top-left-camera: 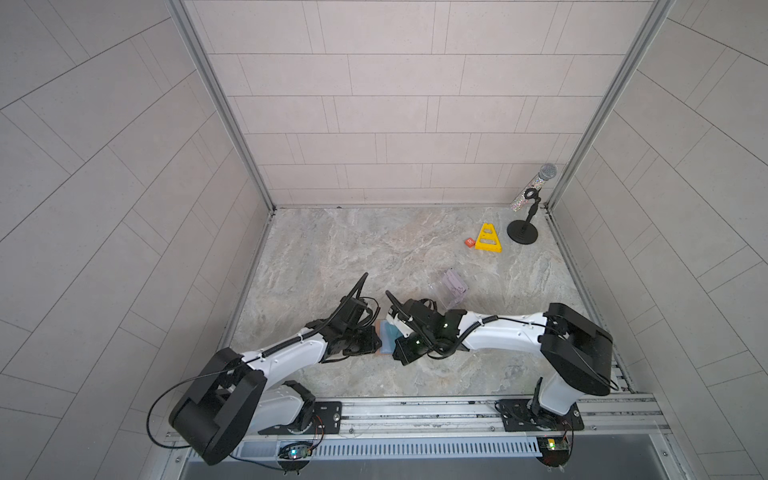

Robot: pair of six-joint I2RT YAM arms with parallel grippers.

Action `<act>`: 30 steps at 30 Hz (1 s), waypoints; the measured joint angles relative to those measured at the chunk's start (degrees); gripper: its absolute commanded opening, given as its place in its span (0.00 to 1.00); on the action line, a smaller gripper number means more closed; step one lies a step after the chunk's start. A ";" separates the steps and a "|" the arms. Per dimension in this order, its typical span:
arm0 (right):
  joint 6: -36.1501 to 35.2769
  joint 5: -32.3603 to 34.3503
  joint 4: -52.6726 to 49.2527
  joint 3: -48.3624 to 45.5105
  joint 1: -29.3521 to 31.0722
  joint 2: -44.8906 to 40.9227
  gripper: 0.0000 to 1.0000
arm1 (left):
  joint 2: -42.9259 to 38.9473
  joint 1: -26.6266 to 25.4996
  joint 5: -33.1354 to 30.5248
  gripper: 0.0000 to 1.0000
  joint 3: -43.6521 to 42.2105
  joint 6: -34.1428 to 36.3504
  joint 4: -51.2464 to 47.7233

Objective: Put the credit cards into the card holder

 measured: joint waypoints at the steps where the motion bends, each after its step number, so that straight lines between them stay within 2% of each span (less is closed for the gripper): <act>1: -0.33 0.39 -0.39 -0.07 0.00 -1.88 0.07 | -0.15 0.00 0.02 0.26 -0.17 -0.42 0.22; 5: -0.52 4.46 -1.36 -0.35 -0.70 -8.17 0.06 | -0.83 0.02 0.20 0.26 -1.07 -1.90 1.46; 9: 0.44 9.35 -2.27 -0.72 -3.06 -9.31 0.04 | -1.42 0.00 1.01 0.26 -1.88 -3.69 2.71; 13: 0.79 11.67 -3.93 -0.83 -5.22 -6.88 0.03 | -1.64 0.00 1.66 0.26 -2.40 -4.74 3.48; 20: 0.61 12.83 -7.23 0.87 -5.25 0.26 0.02 | -1.01 0.00 3.37 0.26 -2.80 -5.73 4.96; 30: 0.59 13.40 -7.50 1.33 -5.25 3.10 0.01 | -0.15 0.00 4.96 0.26 -3.08 -5.90 6.54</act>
